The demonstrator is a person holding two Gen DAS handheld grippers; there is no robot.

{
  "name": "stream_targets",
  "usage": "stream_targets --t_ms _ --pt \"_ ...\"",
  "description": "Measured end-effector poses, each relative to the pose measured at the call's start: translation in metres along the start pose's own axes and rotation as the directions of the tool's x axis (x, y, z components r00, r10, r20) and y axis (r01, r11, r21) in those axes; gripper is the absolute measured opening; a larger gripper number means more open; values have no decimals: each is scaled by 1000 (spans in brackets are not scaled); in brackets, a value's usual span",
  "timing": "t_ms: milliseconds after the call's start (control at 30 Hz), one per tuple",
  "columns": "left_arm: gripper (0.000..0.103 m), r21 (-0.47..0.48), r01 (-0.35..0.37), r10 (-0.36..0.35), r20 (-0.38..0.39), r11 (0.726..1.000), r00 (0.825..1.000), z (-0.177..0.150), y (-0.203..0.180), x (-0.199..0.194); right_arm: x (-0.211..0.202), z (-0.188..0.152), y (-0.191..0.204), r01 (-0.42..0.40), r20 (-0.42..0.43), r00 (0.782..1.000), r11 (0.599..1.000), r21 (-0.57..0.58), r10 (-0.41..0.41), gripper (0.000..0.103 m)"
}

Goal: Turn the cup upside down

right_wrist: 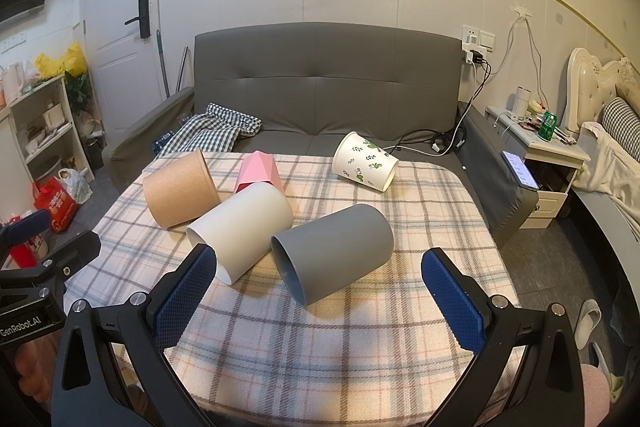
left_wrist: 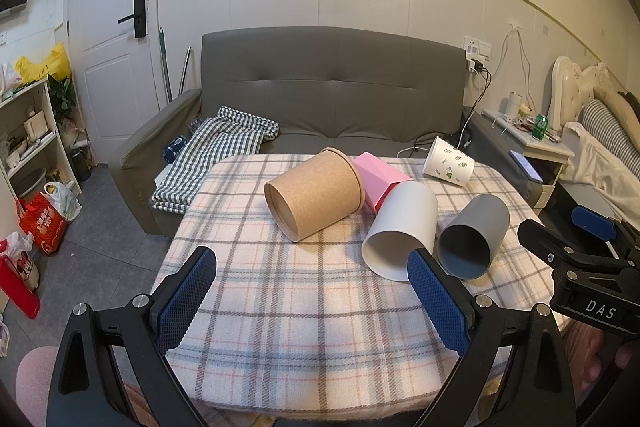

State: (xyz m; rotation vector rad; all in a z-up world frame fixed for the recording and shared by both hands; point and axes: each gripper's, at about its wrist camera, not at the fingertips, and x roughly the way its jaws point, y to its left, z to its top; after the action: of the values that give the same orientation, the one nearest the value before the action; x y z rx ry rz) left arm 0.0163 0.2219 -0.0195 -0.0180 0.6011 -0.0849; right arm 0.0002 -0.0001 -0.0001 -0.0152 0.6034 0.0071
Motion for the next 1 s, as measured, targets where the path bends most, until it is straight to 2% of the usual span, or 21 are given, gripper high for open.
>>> stream_targets --t_ms 867,1000 --pt "99 -1 -1 1 -12 1000 1000 -4 -1 0 8 1 -1 -11 -7 1000 1000 4 11 103" --pt "99 21 15 -14 -17 1000 1000 2 0 11 12 4 -1 -10 -6 1000 1000 -5 10 103"
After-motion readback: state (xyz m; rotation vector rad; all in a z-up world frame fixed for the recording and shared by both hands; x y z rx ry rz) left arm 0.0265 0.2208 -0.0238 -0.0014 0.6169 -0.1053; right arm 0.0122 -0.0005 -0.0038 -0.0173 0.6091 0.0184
